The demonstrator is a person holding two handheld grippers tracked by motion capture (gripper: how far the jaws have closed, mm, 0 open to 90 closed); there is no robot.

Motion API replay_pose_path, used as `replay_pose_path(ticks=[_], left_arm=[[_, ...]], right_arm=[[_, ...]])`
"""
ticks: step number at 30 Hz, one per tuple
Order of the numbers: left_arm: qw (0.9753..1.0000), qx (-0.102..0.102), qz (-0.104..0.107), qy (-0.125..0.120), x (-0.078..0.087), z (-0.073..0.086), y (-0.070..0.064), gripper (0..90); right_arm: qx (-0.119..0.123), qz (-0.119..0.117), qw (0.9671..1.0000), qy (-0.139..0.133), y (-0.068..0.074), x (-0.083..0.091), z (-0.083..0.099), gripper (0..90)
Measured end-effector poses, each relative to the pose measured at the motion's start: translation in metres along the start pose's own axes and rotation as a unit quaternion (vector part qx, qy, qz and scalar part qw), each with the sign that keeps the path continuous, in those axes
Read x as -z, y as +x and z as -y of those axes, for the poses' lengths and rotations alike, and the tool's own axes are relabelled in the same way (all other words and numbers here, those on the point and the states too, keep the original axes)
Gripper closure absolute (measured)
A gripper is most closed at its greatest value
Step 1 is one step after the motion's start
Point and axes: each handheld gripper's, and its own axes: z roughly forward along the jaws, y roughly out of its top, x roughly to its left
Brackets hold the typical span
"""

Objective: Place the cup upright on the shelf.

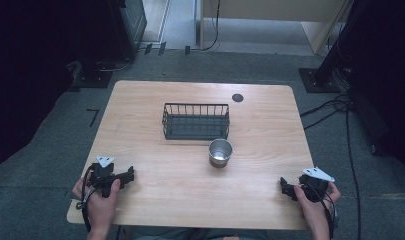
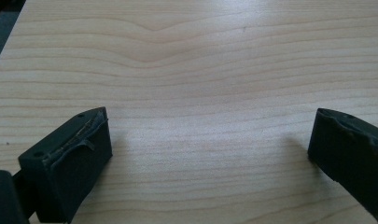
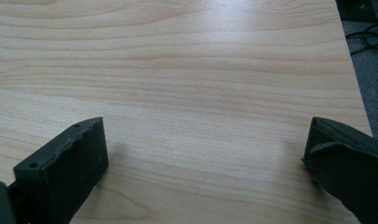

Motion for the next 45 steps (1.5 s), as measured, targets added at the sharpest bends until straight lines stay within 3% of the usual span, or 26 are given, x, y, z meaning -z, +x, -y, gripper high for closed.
replay_pose_path(ticks=[4, 7, 12, 15, 30, 35, 40, 45], left_arm=[[1.0, 0.001, 0.0, 0.0, 0.0, 0.0, 0.0, 0.0], [1.0, 0.001, 0.0, 0.0, 0.0, 0.0, 0.0, 0.0], [1.0, 0.001, 0.0, 0.0, 0.0, 0.0, 0.0, 0.0], [1.0, 0.001, 0.0, 0.0, 0.0, 0.0, 0.0, 0.0], [1.0, 0.001, 0.0, -0.001, 0.0, 0.0, 0.0, 0.0], [1.0, 0.001, 0.0, 0.0, 0.0, 0.0, 0.0, 0.0], [1.0, 0.0, -0.001, -0.001, 0.0, 0.0, 0.0, 0.0], [1.0, 0.0, 0.0, 0.0, 0.0, 0.0, 0.0, 0.0]], right_arm=[[-0.002, 0.001, 1.0, 0.0, 0.0, 0.0, 0.0, 0.0], [-0.014, 0.018, 0.9997, -0.002, 0.005, 0.0, -0.002, 0.0], [-0.03, -0.007, 0.9992, -0.028, 0.014, 0.009, -0.012, 0.0], [-0.027, -0.01, 0.9991, -0.031, 0.018, 0.011, -0.016, 0.0], [0.008, -0.066, 0.9963, -0.054, 0.063, 0.019, -0.05, 0.0], [0.032, -0.092, 0.9935, -0.059, 0.087, 0.017, -0.061, 0.0], [0.043, -0.12, 0.9901, -0.059, 0.108, 0.012, -0.067, 0.0], [0.051, -0.134, 0.9881, -0.055, 0.123, 0.007, -0.068, 0.0]])
